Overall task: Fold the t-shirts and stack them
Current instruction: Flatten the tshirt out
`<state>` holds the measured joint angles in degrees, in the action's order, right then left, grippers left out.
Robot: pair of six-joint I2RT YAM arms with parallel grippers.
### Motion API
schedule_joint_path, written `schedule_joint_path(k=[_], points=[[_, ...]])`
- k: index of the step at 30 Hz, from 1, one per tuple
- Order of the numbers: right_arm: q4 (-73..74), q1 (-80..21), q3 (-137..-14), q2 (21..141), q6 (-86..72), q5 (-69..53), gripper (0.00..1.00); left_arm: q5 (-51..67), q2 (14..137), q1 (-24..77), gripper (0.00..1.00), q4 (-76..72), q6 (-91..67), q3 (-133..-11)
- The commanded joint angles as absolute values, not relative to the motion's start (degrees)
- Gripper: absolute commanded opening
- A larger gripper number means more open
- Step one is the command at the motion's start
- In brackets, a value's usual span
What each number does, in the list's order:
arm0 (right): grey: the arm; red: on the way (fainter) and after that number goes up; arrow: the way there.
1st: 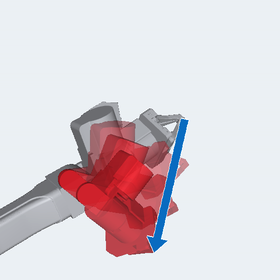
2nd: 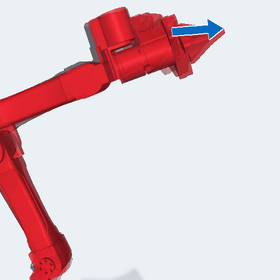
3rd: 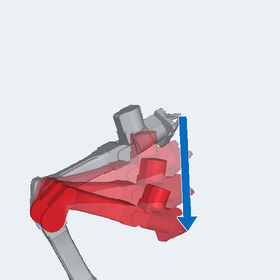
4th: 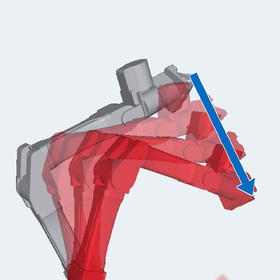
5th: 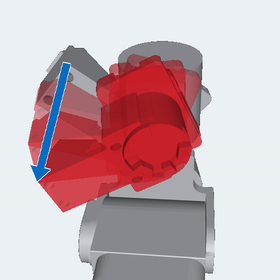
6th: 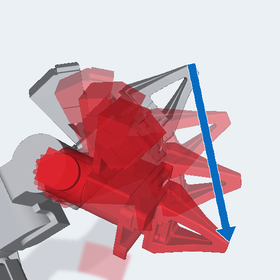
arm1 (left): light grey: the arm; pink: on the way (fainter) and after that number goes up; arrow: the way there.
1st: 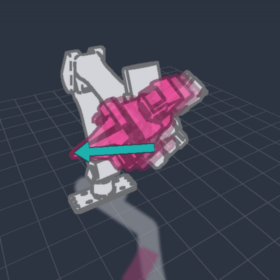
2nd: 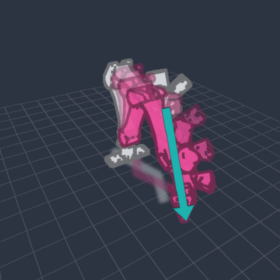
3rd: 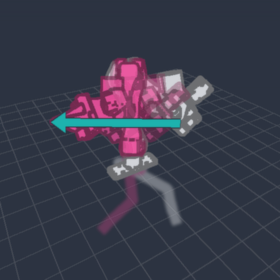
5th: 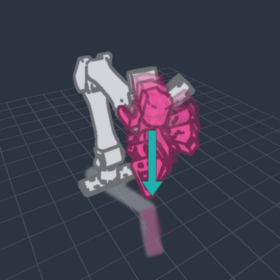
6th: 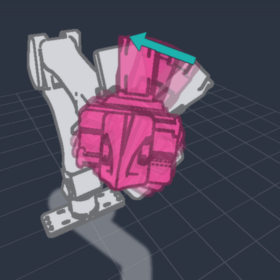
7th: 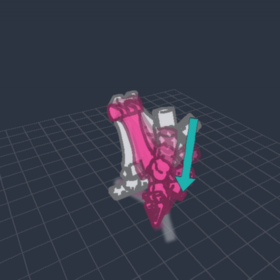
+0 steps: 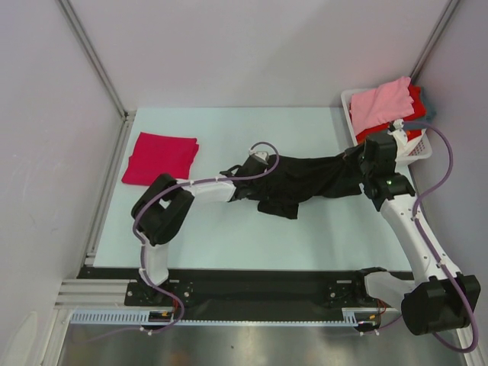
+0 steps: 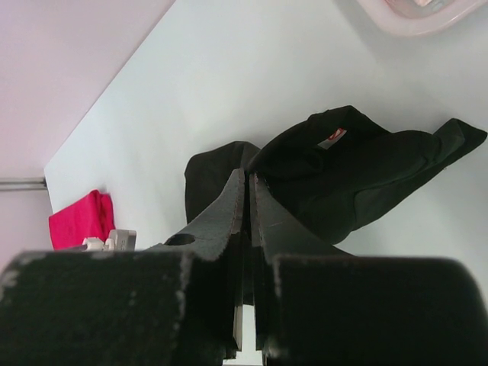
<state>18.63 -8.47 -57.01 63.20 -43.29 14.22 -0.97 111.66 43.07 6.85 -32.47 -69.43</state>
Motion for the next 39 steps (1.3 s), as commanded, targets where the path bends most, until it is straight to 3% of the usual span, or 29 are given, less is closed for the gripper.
schedule_joint_path(k=[1, 7, 11, 20, 23, 27, 32, 35, 36, 37, 39], points=[[17.57, -8.17, -57.39, 61.0, -42.37, 14.06, 0.0, -5.25, 107.33, 43.07, 0.0, 9.04, -32.08, -70.06], [21.0, -7.91, -58.27, 56.35, -38.33, 13.01, 0.0, -21.06, 89.88, 43.33, 0.0, 23.43, -25.77, -67.77], [21.88, -7.82, -59.24, 50.02, -36.12, 11.34, 0.0, -25.4, 76.14, 44.38, 0.0, 33.03, -24.52, -66.18], [22.32, -7.91, -64.33, 37.8, -37.78, 0.89, 0.0, -10.23, 54.15, 44.65, 0.01, 41.39, -25.05, -70.74], [22.15, -7.91, -63.9, 37.0, -41.29, -3.95, 0.0, -12.03, 53.79, 44.47, 0.05, 41.66, -24.79, -71.89], [22.14, -7.91, -63.2, 41.91, -43.68, -0.45, 0.0, -10.84, 58.77, 37.55, 0.06, 38.17, -24.52, -70.23], [16.37, -8.0, -60.13, 58.66, -47.19, 3.16, 0.0, -4.13, 72.39, 29.01, 0.06, 27.97, -26.01, -65.04], [9.68, -8.0, -60.46, 67.82, -47.82, 4.91, 0.18, -8.6, 84.17, 28.65, 0.09, 24.18, -26.89, -69.32], [10.71, -7.91, -64.12, 73.77, -47.64, 5.44, 0.54, -9.66, 86.98, 28.48, 0.18, 23.73, -26.98, -71.43], [12.2, -7.82, -66.25, 76.87, -46.85, 5.54, 0.73, -11.15, 90.14, 28.3, 0.35, 24.77, -27.16, -73.98], [17.81, -7.73, -70.47, 81.71, -44.66, 4.05, 0.87, -14.67, 95.52, 28.3, 0.73, 28.54, -27.33, -80.49]])
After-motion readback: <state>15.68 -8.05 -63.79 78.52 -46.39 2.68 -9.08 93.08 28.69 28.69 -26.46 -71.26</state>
